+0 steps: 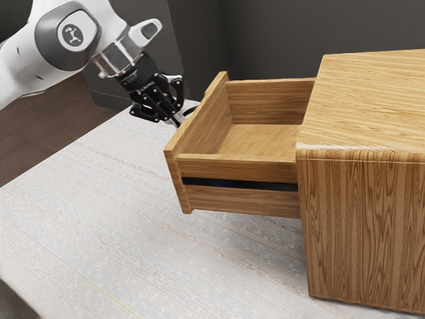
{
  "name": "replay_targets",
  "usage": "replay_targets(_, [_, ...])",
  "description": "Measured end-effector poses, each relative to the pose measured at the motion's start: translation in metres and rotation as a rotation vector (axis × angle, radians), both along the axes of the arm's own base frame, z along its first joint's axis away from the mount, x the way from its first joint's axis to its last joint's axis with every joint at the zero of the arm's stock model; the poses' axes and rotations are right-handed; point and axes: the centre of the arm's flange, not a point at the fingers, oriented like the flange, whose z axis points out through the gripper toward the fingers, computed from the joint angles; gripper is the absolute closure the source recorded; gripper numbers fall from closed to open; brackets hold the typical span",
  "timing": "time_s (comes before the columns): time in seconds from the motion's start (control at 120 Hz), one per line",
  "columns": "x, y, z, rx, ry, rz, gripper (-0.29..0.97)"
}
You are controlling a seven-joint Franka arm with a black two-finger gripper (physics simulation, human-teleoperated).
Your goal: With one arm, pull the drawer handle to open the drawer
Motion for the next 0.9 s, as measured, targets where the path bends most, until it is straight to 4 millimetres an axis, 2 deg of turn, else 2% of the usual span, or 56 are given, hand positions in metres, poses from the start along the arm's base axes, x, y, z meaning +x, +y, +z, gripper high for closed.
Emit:
replay_targets(0.392, [-0.003,0.017,-0.001,-0.015,0.005,0.015,0.73])
replay_targets(0.633, [-0.011,0.050,-0.001,-0.005,0.016,0.065,0.78])
replay_targets(0.9, [-0.016,0.053,0.003,0.002,0.013,0.069,0.79])
